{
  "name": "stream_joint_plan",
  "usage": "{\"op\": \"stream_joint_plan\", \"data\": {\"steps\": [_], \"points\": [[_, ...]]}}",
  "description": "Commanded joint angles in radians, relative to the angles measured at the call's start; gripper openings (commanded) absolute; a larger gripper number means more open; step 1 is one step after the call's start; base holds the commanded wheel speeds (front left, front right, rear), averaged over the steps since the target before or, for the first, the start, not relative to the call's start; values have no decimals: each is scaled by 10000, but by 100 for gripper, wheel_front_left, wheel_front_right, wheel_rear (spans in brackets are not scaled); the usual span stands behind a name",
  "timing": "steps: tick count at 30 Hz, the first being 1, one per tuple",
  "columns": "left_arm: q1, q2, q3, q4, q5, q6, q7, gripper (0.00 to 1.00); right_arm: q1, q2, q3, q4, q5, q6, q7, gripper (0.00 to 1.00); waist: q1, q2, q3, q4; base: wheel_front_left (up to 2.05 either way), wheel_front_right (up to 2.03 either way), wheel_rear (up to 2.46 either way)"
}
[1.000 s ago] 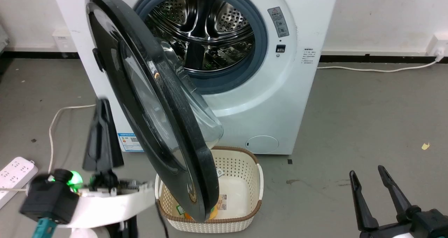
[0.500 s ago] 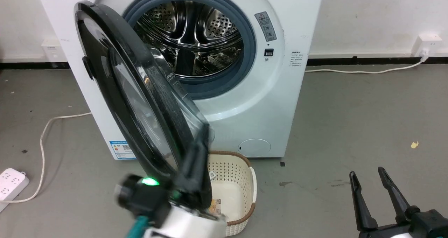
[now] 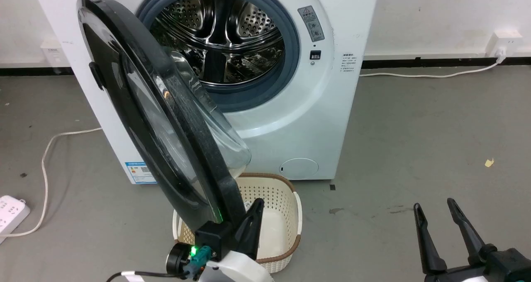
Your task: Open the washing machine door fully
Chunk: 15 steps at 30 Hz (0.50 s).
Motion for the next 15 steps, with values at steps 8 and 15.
{"op": "stream_joint_plan", "data": {"steps": [8,15], "points": [[-157,78,566,783,-323,220,-425,0,68,77,-82,172,199,8,-41,100,0,-1,-16,585,0,0,0],[164,287,562,731,-205,209,-512,0,139,86,-161,237,294,8,-41,100,0,-1,-200,1658,0,0,0]]}}
